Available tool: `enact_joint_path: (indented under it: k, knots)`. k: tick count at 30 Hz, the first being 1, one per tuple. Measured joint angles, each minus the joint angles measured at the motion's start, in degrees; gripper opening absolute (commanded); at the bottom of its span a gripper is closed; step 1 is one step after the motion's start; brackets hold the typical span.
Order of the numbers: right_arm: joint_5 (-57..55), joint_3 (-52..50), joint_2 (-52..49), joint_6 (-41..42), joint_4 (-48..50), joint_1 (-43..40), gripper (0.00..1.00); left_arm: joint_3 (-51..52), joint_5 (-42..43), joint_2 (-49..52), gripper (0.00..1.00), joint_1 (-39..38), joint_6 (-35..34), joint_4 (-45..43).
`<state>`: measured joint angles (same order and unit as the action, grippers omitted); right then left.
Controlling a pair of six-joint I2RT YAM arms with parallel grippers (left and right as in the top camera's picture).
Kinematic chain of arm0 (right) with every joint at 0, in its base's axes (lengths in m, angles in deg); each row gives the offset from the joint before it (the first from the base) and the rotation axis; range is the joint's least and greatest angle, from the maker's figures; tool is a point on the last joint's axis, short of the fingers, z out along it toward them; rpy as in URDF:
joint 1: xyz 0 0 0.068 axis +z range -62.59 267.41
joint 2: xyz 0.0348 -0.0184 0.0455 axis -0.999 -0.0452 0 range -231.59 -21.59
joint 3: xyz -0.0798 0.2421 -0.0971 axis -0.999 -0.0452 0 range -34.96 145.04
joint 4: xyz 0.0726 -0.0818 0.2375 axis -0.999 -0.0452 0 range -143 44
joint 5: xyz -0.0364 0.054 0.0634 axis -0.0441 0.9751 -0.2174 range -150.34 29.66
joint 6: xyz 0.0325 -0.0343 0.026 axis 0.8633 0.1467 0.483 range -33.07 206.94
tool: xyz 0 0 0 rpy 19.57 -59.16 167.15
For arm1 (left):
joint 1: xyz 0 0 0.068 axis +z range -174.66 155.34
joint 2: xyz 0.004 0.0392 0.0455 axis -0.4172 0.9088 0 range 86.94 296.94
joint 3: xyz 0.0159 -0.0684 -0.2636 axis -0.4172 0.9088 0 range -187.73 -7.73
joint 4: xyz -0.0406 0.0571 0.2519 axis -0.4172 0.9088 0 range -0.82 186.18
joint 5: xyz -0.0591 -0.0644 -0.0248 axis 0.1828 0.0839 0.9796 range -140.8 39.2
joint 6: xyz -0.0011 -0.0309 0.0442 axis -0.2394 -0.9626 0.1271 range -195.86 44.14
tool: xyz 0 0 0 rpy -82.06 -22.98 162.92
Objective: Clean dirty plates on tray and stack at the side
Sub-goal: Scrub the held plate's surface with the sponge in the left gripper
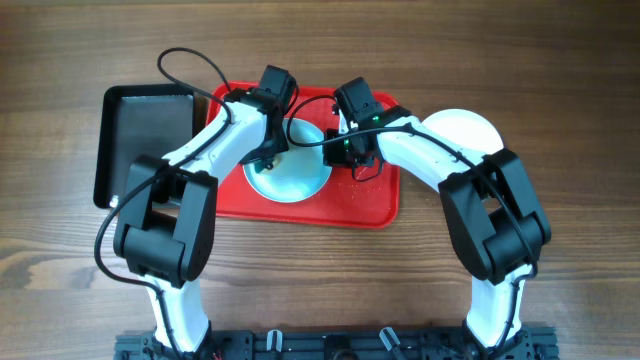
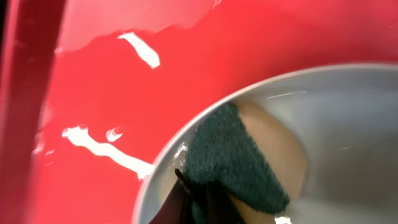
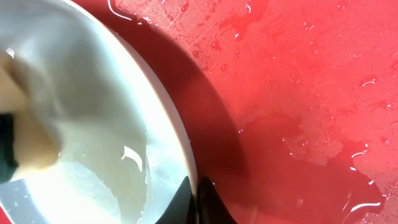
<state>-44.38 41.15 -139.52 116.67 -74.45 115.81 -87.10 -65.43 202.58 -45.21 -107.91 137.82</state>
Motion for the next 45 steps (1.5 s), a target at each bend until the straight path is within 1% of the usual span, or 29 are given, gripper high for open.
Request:
enact_joint_path:
  k: [4,6,9,10,14,18,23,28,30,33,36,40,41,45]
  knots:
    - [0.8,0.0,-0.1,0.0,0.0,-0.1,0.04,-0.1,0.9,0.0,0.04,0.3,3.9,4.1]
    - [0.9,0.0,-0.1,0.0,0.0,-0.1,0.04,-0.2,3.4,-0.1,0.04,0.6,7.6,5.3]
    - [0.9,0.0,-0.1,-0.1,-0.3,-0.3,0.04,-0.2,10.8,-0.2,0.04,1.9,15.3,6.3]
    - [1.0,-0.1,-0.1,-0.1,-0.3,-0.4,0.04,-0.2,14.6,-0.2,0.04,2.5,18.3,6.4]
    - [3.7,-0.6,-0.3,-1.0,0.6,-1.7,0.04,-0.2,24.3,-0.2,0.04,3.3,25.2,6.5]
    - [9.2,-0.6,-1.6,-2.1,1.8,-3.6,0.04,0.1,29.6,-0.1,0.04,3.3,28.0,6.2]
    - [16.1,-0.5,-3.1,-3.3,3.0,-5.9,0.04,0.3,33.7,0.0,0.04,3.3,29.5,6.0]
    - [17.9,-0.5,-3.6,-3.3,3.3,-6.2,0.04,0.5,40.5,0.2,0.04,2.1,32.6,5.8]
    - [18.2,-0.5,-3.7,-3.3,3.3,-6.2,0.04,0.6,42.2,0.3,0.04,0.9,33.4,3.9]
    - [18.4,-0.5,-3.7,-3.3,3.3,-6.3,0.04,0.8,42.6,0.4,0.04,-0.8,32.3,-1.3]
    - [18.3,-0.5,-3.7,-3.2,3.7,-6.3,0.04,1.0,39.3,0.4,0.04,-1.4,27.8,-6.2]
    - [18.3,-0.3,-3.9,-2.6,3.8,-6.4,0.04,1.1,32.1,0.4,0.04,-1.5,21.1,-12.3]
    - [18.4,-0.3,-3.9,-2.6,3.9,-6.4,0.04,1.1,28.9,0.4,0.04,-1.5,18.7,-13.6]
    - [18.6,-0.2,-4.0,-2.6,3.9,-6.3,0.04,1.0,19.8,0.4,0.04,-1.2,13.0,-14.2]
